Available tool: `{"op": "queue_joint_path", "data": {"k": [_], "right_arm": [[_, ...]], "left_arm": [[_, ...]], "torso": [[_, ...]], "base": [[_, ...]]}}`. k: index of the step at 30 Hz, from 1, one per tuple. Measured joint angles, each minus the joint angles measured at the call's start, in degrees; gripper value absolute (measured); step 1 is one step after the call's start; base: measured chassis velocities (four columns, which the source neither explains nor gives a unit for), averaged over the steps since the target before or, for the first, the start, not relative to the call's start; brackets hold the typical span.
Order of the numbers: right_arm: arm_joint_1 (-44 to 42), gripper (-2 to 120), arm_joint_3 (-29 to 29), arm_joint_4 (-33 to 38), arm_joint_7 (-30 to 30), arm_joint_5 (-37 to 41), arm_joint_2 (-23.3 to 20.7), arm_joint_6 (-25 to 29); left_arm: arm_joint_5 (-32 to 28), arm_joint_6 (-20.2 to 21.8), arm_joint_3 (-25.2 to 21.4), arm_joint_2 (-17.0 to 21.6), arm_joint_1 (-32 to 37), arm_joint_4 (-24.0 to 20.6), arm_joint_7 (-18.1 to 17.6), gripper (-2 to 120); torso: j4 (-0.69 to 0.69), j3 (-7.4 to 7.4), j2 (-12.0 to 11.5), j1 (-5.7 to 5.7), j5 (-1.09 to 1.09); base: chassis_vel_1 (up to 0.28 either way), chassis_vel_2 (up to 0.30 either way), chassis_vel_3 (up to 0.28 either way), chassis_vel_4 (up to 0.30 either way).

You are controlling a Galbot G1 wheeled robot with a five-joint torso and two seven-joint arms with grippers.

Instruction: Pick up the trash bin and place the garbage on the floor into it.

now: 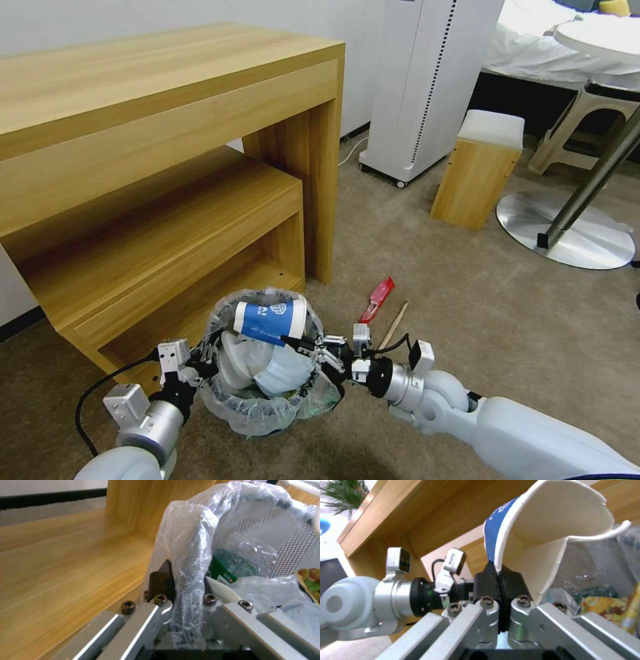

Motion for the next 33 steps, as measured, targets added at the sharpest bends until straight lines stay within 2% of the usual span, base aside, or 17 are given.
{"op": "queue_joint_path", "data": {"k": [8, 11, 15, 19, 22, 23, 25, 27, 31, 33], "right_arm": [[-1.56, 0, 0.04, -2.92, 3.5, -2.18, 1.41, 0.45], [-2.43, 7, 0.06, -3.36, 3.74, -3.64, 1.62, 0.81], [-3.0, 24, 0.07, -3.05, 3.95, -4.15, 1.74, 0.92], [-2.8, 34, 0.06, -2.98, 3.79, -4.38, 1.77, 0.9], [-2.65, 47, 0.16, -2.19, 3.65, -4.38, 1.52, 0.8], [-2.65, 47, 0.16, -2.19, 3.65, -4.38, 1.52, 0.8], [-2.85, 60, 0.51, -1.25, 3.44, -4.48, 0.7, 0.79], [-3.02, 64, 0.73, -0.64, 3.45, -4.49, 0.34, 0.79], [-3.99, 84, 1.98, 1.45, 3.49, -4.72, -0.98, 0.79], [-4.04, 87, 2.08, 1.66, 3.49, -4.73, -1.1, 0.79]], "left_arm": [[1.04, -0.22, -0.11, -0.84, 1.72, -1.07, 0.39, 2], [1.28, -0.35, -0.17, -1.1, 2.4, -1.59, 0.52, 2], [1.74, -0.63, -0.3, -1.65, 3.02, -1.78, 0.8, 2], [1.82, -0.66, -0.24, -1.86, 3.04, -1.75, 0.83, 2], [1.58, -0.66, -0.38, -1.81, 2.26, -0.78, 0.88, 2], [1.58, -0.66, -0.38, -1.81, 2.26, -0.78, 0.88, 2], [0.8, -0.67, -0.8, -1.27, 1.63, 0.15, 0.72, 2], [0.57, -0.68, -0.95, -1.08, 1.43, 0.49, 0.62, 2], [0.34, -0.67, -1.12, -0.8, 0.98, 1.82, 0.43, 2], [0.34, -0.68, -1.12, -0.82, 0.93, 1.95, 0.43, 2]], "torso": [[0.0, 0.0, 0.0, 0.0, 0.01], [0.0, 0.0, 0.0, 0.0, 0.01], [0.0, 0.0, 0.0, 0.0, 0.0], [0.0, 0.0, 0.0, 0.0, 0.01], [0.0, 0.0, 0.0, 0.0, 0.0], [0.0, 0.0, 0.0, 0.0, 0.0], [0.0, 0.0, 0.0, 0.0, 0.01], [0.0, 0.0, 0.0, 0.0, 0.0], [0.0, 0.0, 0.0, 0.0, 0.0], [0.0, 0.0, 0.0, 0.0, 0.0]], "base": [[0.0, 0.0, 0.0, 0.0], [0.0, 0.0, 0.0, 0.0], [0.0, 0.0, 0.0, 0.0], [0.0, 0.0, 0.0, 0.0], [0.0, 0.0, 0.0, 0.0], [0.0, 0.0, 0.0, 0.0], [0.0, 0.0, 0.0, 0.0], [0.0, 0.0, 0.0, 0.0], [0.0, 0.0, 0.0, 0.0], [0.0, 0.0, 0.0, 0.0]]}}
